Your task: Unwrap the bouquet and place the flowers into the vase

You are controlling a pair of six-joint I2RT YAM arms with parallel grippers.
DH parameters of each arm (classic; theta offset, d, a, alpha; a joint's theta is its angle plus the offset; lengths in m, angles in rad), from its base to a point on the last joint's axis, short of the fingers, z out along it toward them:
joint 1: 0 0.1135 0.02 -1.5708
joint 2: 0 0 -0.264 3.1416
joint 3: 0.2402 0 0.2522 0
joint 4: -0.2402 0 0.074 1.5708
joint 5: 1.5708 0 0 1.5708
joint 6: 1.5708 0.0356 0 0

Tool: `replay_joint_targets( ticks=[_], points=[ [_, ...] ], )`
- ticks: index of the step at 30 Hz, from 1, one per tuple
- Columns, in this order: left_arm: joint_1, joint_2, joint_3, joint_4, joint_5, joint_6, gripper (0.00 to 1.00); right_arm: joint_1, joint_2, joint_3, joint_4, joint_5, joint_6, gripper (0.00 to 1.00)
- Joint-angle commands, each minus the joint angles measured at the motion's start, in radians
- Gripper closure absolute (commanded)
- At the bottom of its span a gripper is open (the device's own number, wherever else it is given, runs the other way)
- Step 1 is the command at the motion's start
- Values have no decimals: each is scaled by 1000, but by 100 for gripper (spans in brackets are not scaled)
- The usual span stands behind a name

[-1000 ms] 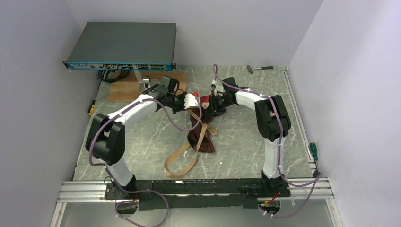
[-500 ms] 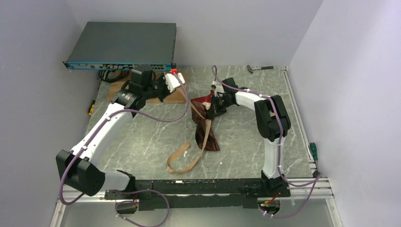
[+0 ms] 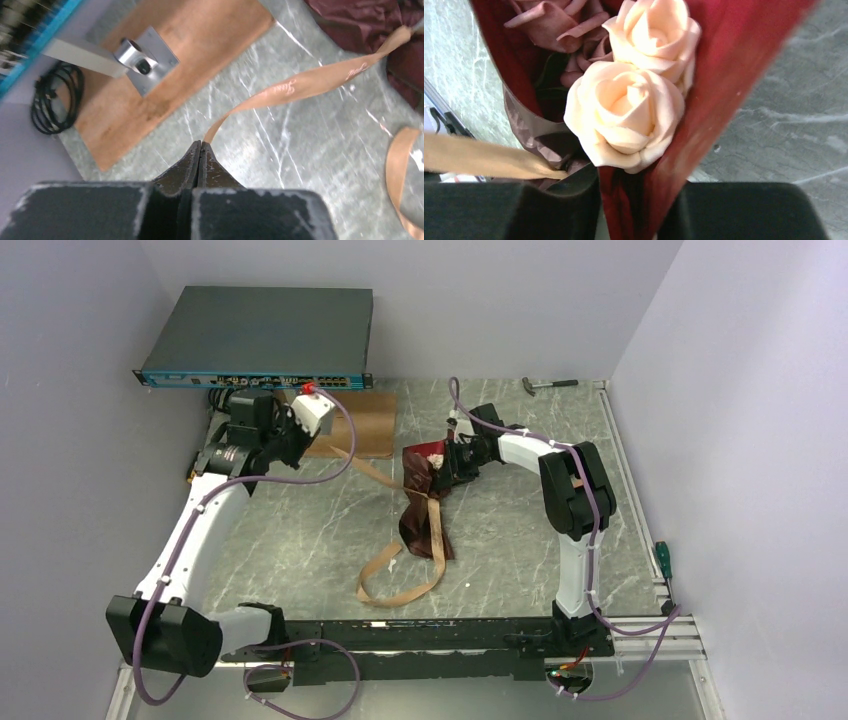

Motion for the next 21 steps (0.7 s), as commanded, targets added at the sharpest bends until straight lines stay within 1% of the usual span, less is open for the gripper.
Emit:
replay_joint_targets(
  ticks=[1,2,3,4,5,6,8,9,13,14,16,18,21],
  points=[
    [11,9,4,-125,93,38,90,-1,-55,-2,4,-49,29,63],
    [10,18,17,-141,147,46,71,-1,-61,1,1,-60,39,55],
    [10,27,30,-148,216,53,49,-1,-69,4,-2,-67,50,48],
    [8,36,42,-148,273,56,39,-1,-76,8,-9,-71,55,43],
    [1,42,52,-144,320,64,33,-1,-82,12,-16,-74,57,40],
    [-18,47,61,-139,350,78,31,-3,-88,19,-28,-79,57,39],
    [-83,59,65,-118,360,107,30,-7,-98,31,-58,-90,52,37],
    [-121,63,63,-107,356,120,30,-11,-103,35,-70,-95,51,35],
    [-258,85,42,-38,386,55,29,-39,-131,37,-118,-133,39,23],
    [-284,93,36,-3,389,12,29,-46,-142,33,-128,-142,32,21],
    [-317,113,21,85,392,-116,29,-64,-172,15,-136,-166,24,21],
    [-334,153,13,159,388,-282,28,-76,-208,-18,-126,-194,25,23],
    [-344,236,12,205,382,-560,22,-75,-253,-75,-93,-274,54,30]
  ],
)
